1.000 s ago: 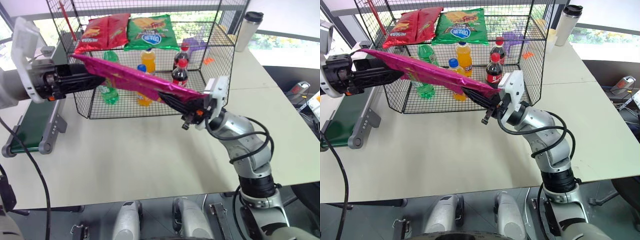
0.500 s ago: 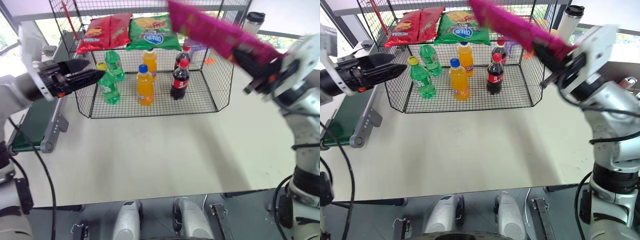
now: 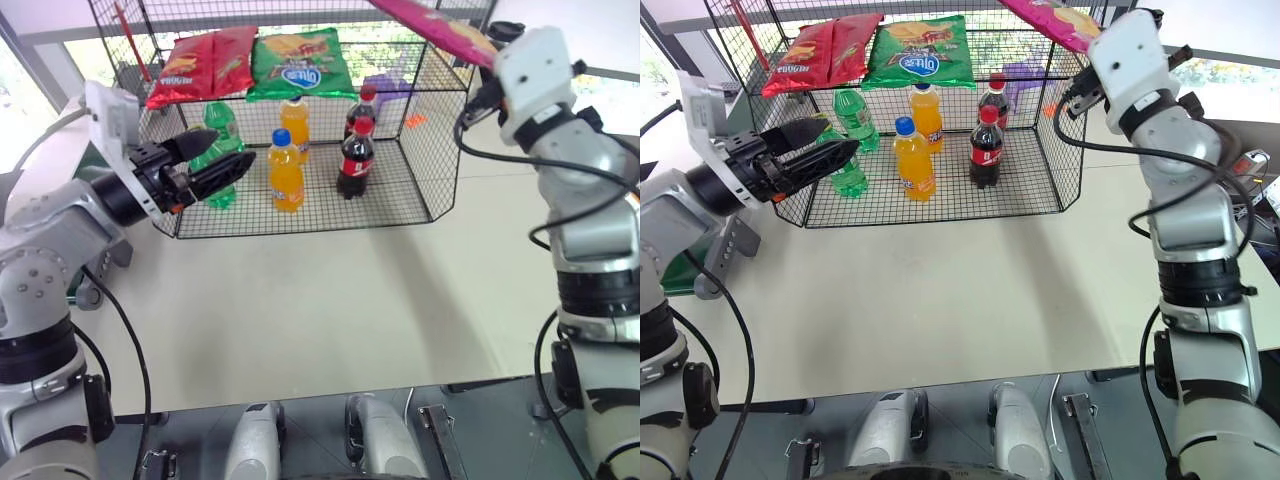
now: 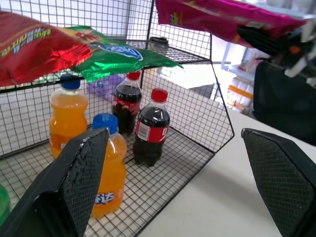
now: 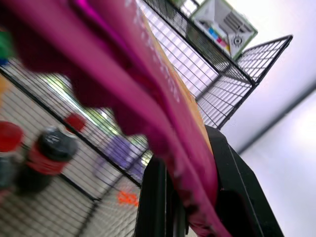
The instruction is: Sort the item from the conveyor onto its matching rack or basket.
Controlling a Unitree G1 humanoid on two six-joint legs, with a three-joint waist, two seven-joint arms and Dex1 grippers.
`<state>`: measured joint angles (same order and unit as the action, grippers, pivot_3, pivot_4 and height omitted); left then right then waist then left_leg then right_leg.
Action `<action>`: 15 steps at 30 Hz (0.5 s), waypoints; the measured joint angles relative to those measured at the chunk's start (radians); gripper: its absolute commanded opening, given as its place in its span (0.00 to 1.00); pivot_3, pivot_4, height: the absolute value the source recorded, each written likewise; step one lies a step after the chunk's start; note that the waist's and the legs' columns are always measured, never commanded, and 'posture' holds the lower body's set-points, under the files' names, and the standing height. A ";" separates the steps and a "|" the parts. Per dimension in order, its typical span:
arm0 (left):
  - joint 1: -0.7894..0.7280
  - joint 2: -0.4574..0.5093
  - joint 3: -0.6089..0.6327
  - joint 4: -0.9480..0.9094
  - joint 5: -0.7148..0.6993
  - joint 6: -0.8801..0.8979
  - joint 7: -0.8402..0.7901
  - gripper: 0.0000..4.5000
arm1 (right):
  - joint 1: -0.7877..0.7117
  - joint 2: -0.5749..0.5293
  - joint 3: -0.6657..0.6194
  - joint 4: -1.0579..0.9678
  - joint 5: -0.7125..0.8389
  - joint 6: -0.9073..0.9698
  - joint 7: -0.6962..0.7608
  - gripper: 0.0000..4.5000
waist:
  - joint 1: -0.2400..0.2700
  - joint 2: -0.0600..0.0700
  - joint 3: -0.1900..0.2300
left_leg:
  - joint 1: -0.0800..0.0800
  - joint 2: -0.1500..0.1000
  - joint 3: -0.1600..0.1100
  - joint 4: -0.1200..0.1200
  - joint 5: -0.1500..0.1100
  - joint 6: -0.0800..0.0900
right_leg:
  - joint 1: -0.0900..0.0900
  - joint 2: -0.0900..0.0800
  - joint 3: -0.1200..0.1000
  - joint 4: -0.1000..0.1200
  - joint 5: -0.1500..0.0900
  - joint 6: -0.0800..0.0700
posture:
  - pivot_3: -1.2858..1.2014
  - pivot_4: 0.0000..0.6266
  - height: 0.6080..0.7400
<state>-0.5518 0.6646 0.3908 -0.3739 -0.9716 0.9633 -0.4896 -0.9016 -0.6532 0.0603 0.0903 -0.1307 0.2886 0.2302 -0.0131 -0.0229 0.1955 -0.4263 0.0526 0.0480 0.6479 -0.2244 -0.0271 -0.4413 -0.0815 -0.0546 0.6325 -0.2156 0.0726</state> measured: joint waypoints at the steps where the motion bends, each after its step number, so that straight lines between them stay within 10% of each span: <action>1: 0.012 -0.004 -0.002 -0.007 0.000 -0.008 0.010 0.99 | -0.022 0.016 0.019 0.039 -0.027 0.001 -0.012 0.00 | 0.000 0.000 0.000 | 0.000 0.000 0.000 0.000 0.000 0.000 | 0.000 0.000 0.000 0.000 0.000 0.000 | 0.52 0.24 1.00; 15: 0.094 -0.068 -0.034 -0.060 0.021 -0.099 0.080 0.99 | -0.325 0.136 0.161 0.473 -0.205 0.030 -0.027 0.00 | 0.001 0.000 0.000 | 0.000 0.000 0.000 0.000 0.000 0.000 | 0.000 0.000 0.000 -0.001 0.000 0.000 | 0.52 0.24 1.00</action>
<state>-0.4580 0.5962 0.3565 -0.4339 -0.9511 0.8647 -0.4100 -1.2262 -0.5169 0.2208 0.5635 -0.3353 0.3184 0.2036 -0.0122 -0.0228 0.1956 -0.4267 0.0524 0.0479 0.6477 -0.2244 -0.0271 -0.4411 -0.0817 -0.0547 0.6318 -0.2155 0.0726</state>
